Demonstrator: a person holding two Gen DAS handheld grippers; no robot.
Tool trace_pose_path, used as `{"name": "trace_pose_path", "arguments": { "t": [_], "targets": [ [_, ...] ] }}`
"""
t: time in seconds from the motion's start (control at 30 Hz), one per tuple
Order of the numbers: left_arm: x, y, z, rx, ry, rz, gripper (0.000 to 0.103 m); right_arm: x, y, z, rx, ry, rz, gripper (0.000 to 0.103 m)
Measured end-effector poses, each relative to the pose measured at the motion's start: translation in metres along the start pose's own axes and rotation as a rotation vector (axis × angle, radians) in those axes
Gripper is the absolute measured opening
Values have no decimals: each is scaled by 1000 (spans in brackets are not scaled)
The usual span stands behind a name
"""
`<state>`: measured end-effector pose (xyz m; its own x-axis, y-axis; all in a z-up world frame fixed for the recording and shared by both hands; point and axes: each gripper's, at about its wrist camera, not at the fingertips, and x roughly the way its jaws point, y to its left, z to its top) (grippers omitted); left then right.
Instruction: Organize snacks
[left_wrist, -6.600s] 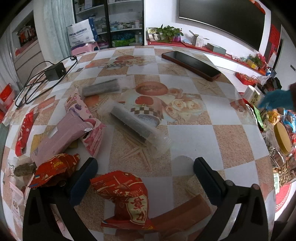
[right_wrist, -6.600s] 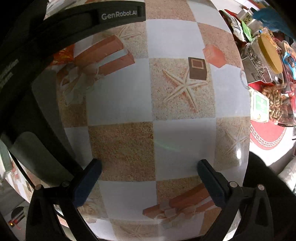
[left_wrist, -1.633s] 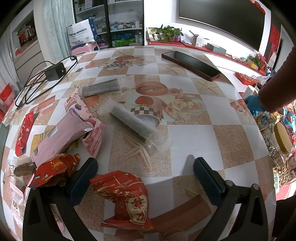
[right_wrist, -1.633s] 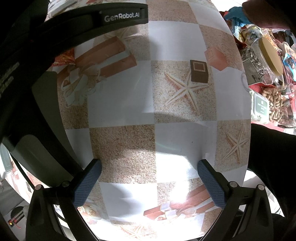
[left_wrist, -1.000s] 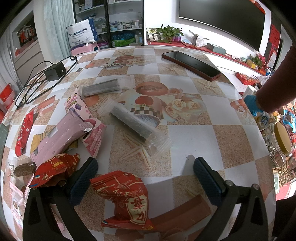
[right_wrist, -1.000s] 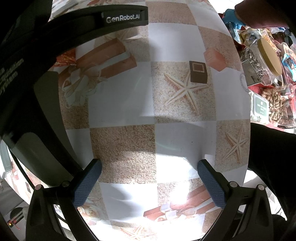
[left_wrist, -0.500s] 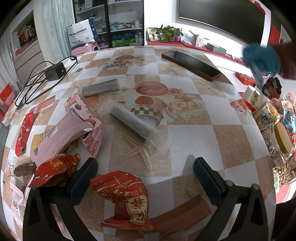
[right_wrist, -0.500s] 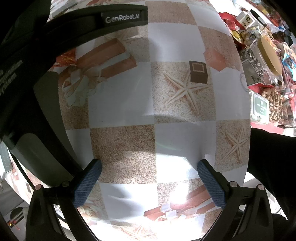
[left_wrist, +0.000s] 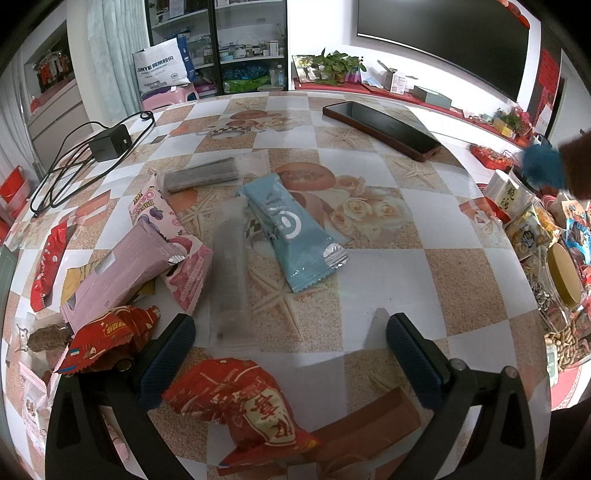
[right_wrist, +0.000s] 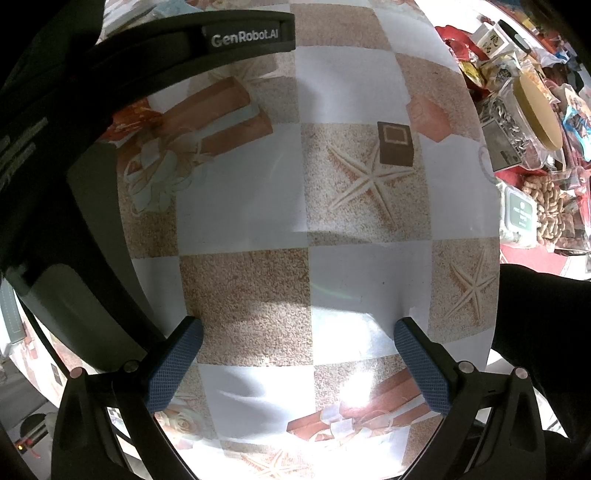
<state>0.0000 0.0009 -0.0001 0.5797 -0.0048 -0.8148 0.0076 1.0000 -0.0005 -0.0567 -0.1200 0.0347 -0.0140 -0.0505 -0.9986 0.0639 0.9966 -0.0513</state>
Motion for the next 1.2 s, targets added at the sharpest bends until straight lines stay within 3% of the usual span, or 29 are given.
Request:
{"name": "trace_pose_path", "arguments": {
  "t": [0.8,1.03,1.2],
  "targets": [
    [0,1,0,0,0,-7,103,4,2,8,-14,58,1,103],
    [-5,5,-3,27,1,-26,103,3,13,-5,9,-22,2,103],
    [1,2,-1,28,1,-24,103,4,19,-3,3,21,3,103]
  ]
}}
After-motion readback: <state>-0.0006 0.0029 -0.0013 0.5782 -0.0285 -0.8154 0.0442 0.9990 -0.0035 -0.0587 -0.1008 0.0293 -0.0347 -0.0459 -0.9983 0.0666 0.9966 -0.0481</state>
